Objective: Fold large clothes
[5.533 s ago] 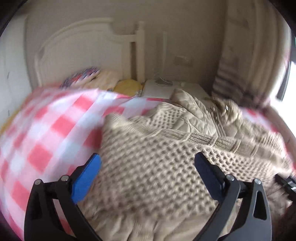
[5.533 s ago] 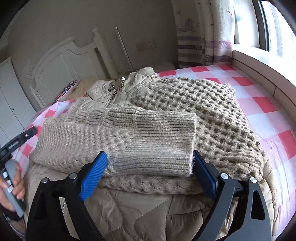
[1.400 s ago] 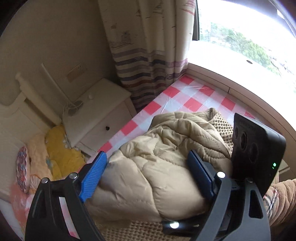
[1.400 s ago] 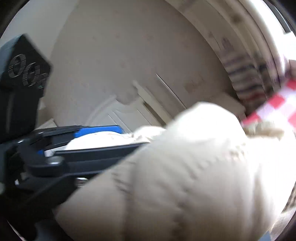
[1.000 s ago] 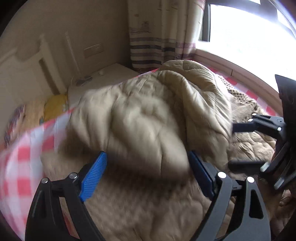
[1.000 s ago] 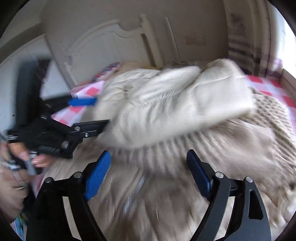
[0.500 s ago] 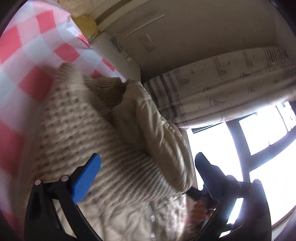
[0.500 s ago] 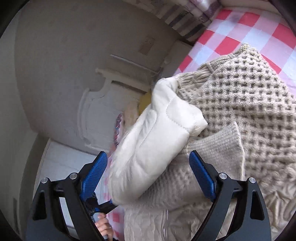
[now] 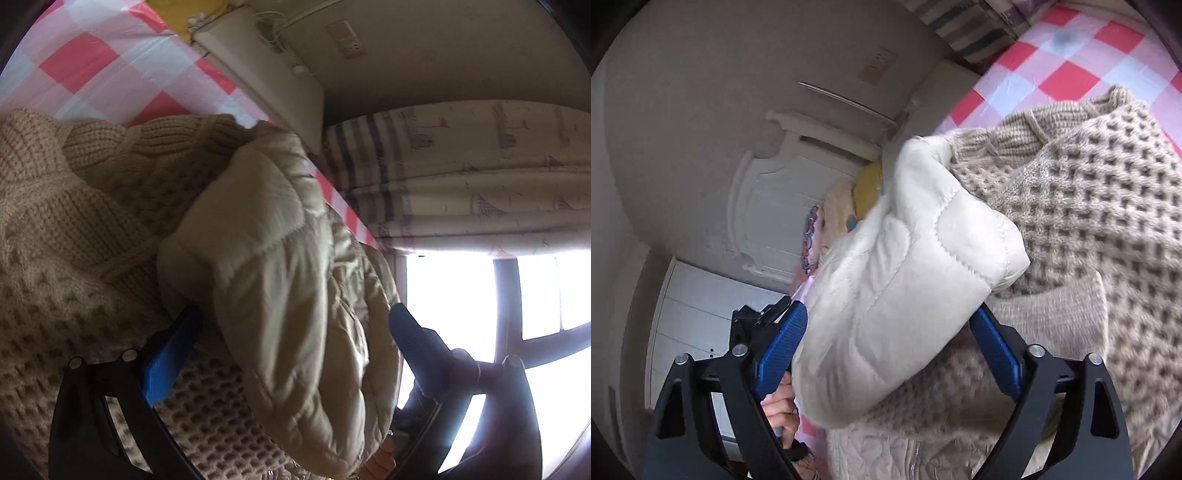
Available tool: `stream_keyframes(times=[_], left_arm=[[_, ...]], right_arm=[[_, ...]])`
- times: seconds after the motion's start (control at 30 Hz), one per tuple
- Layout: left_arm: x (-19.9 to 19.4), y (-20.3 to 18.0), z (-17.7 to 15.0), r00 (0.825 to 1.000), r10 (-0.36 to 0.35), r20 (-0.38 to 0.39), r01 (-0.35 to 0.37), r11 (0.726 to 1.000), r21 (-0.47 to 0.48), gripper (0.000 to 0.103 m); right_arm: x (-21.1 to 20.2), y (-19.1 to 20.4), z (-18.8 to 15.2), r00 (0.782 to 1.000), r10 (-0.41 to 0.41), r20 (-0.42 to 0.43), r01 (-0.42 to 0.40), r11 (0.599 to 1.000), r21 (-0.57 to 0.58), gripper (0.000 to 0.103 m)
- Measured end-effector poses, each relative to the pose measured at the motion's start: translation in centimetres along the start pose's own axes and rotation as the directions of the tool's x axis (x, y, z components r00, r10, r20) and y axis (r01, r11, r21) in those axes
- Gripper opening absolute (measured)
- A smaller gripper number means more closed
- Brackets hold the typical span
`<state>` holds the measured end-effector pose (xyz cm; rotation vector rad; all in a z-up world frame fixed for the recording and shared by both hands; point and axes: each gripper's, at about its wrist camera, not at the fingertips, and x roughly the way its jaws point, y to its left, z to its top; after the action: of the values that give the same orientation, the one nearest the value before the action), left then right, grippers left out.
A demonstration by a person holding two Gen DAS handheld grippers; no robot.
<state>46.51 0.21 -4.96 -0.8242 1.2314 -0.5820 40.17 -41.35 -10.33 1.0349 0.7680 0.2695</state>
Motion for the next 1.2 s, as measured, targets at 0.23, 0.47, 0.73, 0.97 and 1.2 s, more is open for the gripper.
stream_keyframes(times=[0.23,0.47,0.73,0.97,1.2], left_arm=[[0.7,-3.4,1.8,0.985,0.131,0.11,-0.149,0.972,0.179,0.016],[0.3,-12.9,-9.3,0.767,0.064,0.638,-0.599,0.428,0.677,0.008],[0.3,0.8,-4.9,0.964,0.166,0.209,-0.248,0.846,0.472,0.04],[-1.0,1.2,-0.8,0.99,0.044,0.131,-0.079,0.957,0.279,0.086],[-0.5,0.9,0.0,0.975,0.07,0.21,-0.121,0.964,0.237,0.023]], right_arm=[[-0.2,0.3,0.6,0.995,0.038,0.089,-0.031,0.996,-0.085,0.012],[-2.6,0.4,1.1,0.992,0.056,0.109,-0.035,0.983,-0.183,0.012],[-1.6,0.8,-3.0,0.975,-0.219,0.037,0.216,0.898,-0.384,0.012],[-1.6,-0.5,-3.6,0.98,-0.198,0.015,0.194,0.939,-0.284,0.021],[-1.6,0.7,-3.7,0.972,-0.209,0.109,0.235,0.898,-0.373,0.021]])
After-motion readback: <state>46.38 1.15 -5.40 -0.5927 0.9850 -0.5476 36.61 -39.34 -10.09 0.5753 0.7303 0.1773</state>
